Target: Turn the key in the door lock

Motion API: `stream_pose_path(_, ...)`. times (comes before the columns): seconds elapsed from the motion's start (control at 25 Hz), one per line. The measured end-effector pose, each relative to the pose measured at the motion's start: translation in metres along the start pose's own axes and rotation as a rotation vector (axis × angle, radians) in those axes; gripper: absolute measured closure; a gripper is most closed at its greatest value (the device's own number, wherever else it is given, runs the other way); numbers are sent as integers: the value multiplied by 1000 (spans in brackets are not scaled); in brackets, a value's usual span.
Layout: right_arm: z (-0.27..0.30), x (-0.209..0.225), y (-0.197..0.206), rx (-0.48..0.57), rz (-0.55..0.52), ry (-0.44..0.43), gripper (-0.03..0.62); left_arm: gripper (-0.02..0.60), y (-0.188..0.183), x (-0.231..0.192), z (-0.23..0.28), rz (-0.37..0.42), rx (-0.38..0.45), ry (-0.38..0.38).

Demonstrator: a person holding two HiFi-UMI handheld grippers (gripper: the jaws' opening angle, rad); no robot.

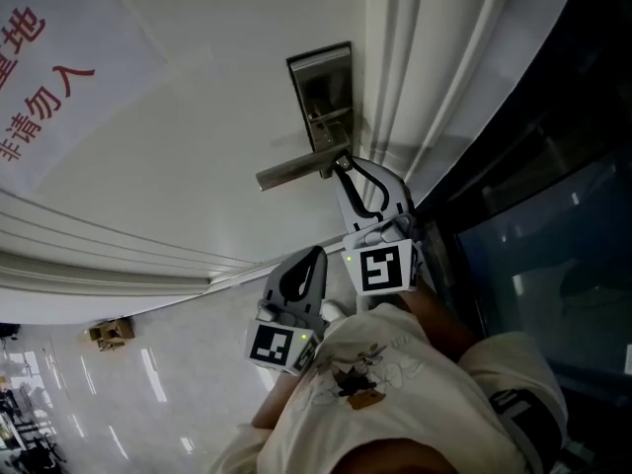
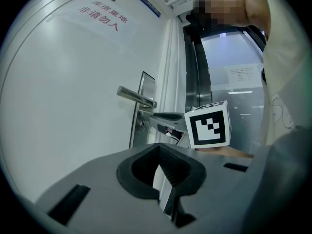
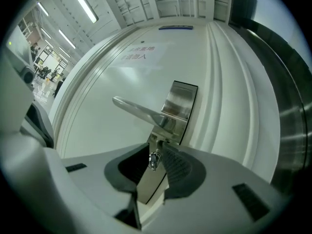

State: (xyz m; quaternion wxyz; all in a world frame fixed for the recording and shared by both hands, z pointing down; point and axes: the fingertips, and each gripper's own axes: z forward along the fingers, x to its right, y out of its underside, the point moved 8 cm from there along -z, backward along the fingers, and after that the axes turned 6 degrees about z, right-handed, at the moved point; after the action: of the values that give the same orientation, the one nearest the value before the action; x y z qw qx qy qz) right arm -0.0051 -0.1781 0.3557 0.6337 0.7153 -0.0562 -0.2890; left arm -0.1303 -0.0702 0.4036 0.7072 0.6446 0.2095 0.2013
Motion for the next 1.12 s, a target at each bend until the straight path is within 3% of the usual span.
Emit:
stream_pose_path(0.2,13,-7,8,-79,-94,5,509,578,-5,-7,2,-9,-17,-8)
stream_pose_path(0.36,21,-8,14,-120,-96,1,558,580,-7,-11,2,5,-5,-6)
stream_pose_path(0.6,21,-8,14,-120,-82,10,568,578,-11,-18,0,10,-1,-22)
stream_pose_path(1.12,21,0,19,-50,201,-32,566,578,-9,-22,-4,3,19,-15)
